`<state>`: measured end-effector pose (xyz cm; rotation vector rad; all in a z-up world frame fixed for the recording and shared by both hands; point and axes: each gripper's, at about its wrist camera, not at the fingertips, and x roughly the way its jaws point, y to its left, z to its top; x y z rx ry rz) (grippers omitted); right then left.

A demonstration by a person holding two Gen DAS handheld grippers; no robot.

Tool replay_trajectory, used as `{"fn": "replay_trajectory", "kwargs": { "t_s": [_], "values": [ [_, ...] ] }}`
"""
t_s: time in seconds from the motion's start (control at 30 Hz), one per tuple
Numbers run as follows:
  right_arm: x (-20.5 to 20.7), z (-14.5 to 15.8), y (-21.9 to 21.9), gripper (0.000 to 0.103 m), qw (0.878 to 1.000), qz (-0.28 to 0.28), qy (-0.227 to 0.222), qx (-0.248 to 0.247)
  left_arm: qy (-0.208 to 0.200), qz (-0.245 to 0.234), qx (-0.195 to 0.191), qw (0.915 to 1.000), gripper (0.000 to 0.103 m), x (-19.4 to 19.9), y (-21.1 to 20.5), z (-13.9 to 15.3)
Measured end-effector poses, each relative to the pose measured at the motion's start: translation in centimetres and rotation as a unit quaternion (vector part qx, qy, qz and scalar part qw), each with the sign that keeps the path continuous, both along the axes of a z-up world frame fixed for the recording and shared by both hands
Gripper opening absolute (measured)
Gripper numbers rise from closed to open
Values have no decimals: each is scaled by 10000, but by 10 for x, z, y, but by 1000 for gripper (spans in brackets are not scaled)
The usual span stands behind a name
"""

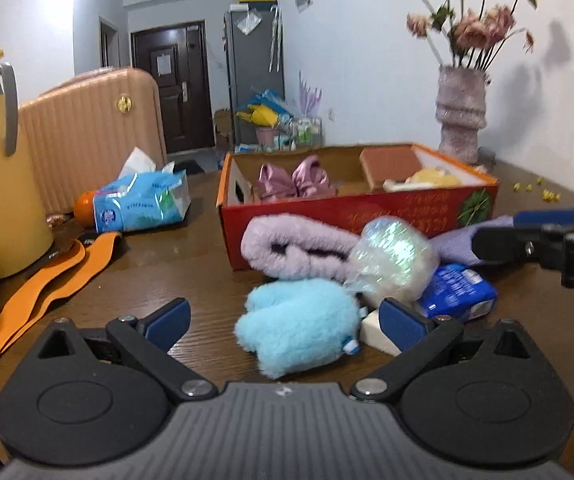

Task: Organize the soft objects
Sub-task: 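Grasp the light blue plush with the left gripper while the right grasps the iridescent bag, then carry the blue plush and iridescent bag into the box and release both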

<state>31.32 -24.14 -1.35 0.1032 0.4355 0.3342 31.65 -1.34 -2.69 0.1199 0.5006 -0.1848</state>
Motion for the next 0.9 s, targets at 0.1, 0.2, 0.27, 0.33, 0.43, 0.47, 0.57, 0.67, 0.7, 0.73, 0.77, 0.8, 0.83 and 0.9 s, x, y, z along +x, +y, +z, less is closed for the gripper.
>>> {"fn": "replay_trajectory", "kwargs": {
  "t_s": [0.1, 0.2, 0.27, 0.33, 0.43, 0.47, 0.57, 0.67, 0.7, 0.73, 0.77, 0.8, 0.83, 0.9],
  "values": [
    [17, -4, 13, 79, 9997, 207, 83, 56, 120, -38, -34, 9999, 103, 9, -1, -6],
    [36, -10, 29, 77, 9986, 389, 302, 193, 191, -163, 26, 9997, 103, 15, -4, -12],
    [46, -15, 39, 68, 9978, 470, 424, 181, 355, -205, 33, 9992, 103, 22, -4, -17],
    [55, -20, 44, 50, 9972, 513, 517, 186, 537, -145, -20, 9984, 103, 31, -1, -20],
    [61, -24, 45, 32, 9967, 424, 665, 193, 818, -148, -337, 9960, 103, 43, 4, -22],
    [59, -23, 42, 30, 9968, 425, 632, 249, 898, -153, -453, 9948, 103, 46, 5, -22],
    [50, -17, 30, 29, 9969, 348, 529, 462, 986, -107, -610, 9932, 82, 50, 4, -22],
    [35, -9, 17, 29, 9981, 206, 400, 428, 990, -54, -649, 9930, 80, 45, 6, -20],
    [29, -7, 13, 29, 9984, 155, 368, 408, 994, -29, -666, 9928, 80, 42, 7, -19],
    [22, -4, 9, 29, 9986, 105, 341, 399, 1004, 25, -685, 9926, 79, 38, 8, -17],
    [16, -3, 5, 29, 9987, 69, 324, 397, 983, 69, -702, 9927, 79, 32, 9, -15],
    [10, -1, 2, 29, 9987, 43, 318, 388, 930, 114, -699, 9931, 79, 25, 11, -13],
    [2, 0, -1, 29, 9988, 16, 318, 368, 856, 161, -659, 9940, 79, 17, 12, -10],
    [-13, 1, -4, 29, 9991, -16, 286, 298, 699, 240, -600, 9955, 79, -3, 15, -3]
  ]
}}
